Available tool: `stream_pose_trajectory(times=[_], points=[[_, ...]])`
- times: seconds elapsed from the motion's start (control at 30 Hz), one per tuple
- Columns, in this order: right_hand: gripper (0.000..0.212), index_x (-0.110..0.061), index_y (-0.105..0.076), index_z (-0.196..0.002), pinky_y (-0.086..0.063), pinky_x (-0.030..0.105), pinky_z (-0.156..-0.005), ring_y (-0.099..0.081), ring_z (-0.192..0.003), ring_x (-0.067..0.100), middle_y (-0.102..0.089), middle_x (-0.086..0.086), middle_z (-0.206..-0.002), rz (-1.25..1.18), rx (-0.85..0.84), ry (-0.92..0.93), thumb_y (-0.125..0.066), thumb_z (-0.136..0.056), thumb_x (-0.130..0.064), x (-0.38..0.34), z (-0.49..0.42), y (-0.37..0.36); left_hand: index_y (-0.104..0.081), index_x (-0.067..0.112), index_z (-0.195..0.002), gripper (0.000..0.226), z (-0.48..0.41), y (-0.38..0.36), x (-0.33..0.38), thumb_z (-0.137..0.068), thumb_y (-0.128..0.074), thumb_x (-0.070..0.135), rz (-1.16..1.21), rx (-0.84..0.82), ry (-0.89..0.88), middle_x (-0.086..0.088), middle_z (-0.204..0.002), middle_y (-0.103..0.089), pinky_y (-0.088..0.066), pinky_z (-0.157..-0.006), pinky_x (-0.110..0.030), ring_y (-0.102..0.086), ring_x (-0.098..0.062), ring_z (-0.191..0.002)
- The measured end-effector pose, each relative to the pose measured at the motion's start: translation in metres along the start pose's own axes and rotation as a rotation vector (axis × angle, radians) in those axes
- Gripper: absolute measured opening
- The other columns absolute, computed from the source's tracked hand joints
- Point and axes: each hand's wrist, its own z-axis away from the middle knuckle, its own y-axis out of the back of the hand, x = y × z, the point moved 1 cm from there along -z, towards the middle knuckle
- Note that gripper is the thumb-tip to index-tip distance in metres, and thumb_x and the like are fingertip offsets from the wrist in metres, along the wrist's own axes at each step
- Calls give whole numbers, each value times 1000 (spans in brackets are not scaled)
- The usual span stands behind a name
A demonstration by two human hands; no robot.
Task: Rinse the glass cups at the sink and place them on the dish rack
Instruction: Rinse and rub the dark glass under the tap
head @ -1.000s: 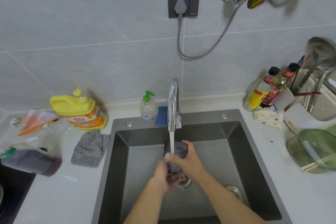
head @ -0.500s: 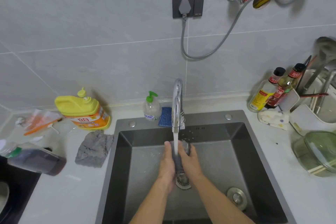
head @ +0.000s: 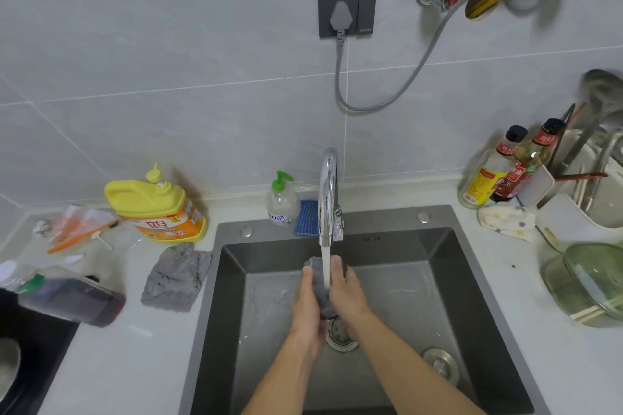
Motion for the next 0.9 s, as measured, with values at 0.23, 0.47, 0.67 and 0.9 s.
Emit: stream_pose_trajectory(times=[0.23,0.47,0.67,0.9], points=[[64,-46,-44,-152,-32,29,-123,-27,-153,5,-23,-12,-168,210,-146,371,-69,-93,-43,21,13,3,-69,7,-120,63,-5,0,11,-107,-33,58,197,168,153,-20,-100,-79,-60,-80,-41,-74,-32,-96],[51,-37,-73,-128,-42,15,-111,-53,-129,-13,-61,-12,-144,216,-167,387,-85,-82,-17,28,3,50,-74,3,-105,52,8,-9,19,-95,-63,53,277,-49,319,-24,-104,-76,-54,-94,-52,-70,-38,-93],[27,-22,-64,-127,-56,12,-81,-68,-105,14,-70,0,-119,-6,-29,264,-68,-100,-23,26,-3,48,-71,2,-110,40,9,-1,9,-95,-72,39,260,-95,307,-25,-94,-78,-56,-91,-48,-69,-38,-93],[27,-11,-64,-77,-50,24,-62,-58,-66,12,-68,-2,-71,56,113,231,-82,-88,-28,24,4,32,-72,0,-108,38,1,9,10,-97,-70,36,175,-40,213,-25,-97,-79,-60,-90,-53,-75,-37,-91]])
